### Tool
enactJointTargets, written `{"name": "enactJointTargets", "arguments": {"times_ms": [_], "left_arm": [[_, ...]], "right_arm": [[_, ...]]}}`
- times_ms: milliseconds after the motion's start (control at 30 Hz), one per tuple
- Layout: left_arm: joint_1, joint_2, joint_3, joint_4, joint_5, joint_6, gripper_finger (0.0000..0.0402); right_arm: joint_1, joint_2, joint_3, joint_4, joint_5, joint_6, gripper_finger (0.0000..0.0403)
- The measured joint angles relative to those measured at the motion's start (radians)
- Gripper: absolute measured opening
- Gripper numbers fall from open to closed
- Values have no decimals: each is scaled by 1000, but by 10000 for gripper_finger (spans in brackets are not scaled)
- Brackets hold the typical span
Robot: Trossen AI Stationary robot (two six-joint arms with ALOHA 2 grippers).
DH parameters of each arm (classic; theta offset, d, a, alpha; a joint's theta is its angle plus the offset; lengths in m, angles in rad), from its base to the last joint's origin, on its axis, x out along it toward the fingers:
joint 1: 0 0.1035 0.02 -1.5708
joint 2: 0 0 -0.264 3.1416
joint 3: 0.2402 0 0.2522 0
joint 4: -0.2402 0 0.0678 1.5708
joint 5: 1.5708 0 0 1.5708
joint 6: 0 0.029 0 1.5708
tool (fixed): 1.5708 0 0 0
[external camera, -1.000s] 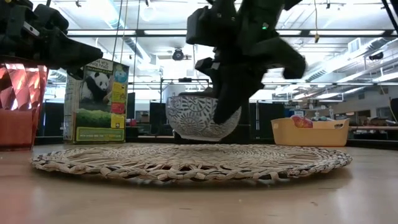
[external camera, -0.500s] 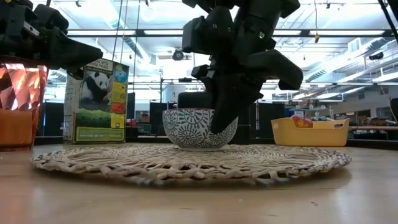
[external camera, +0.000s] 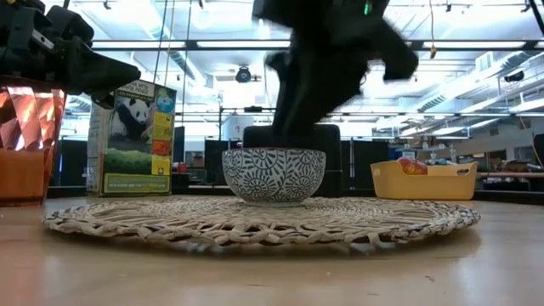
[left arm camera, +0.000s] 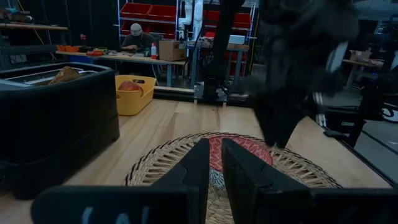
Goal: Arrange a breakfast setting
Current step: Put the apple on the brown placemat at the top left of the red patterned bowl
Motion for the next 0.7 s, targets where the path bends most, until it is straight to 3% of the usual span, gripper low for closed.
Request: {"name": "enactJointTargets", "arguments": {"times_ms": [133,333,500,700], "left_arm": [[0,0,0,0,0,0,50],[0,0,0,0,0,0,50],[0,0,0,0,0,0,50],[0,0,0,0,0,0,50]], "right_arm": [[22,-99,0,11,8,55,120],[33,-248,-24,-38,124,241,119],[34,-366,-132,-46,170,323,119],[14,-547,-377,-46,571,664,119]]}}
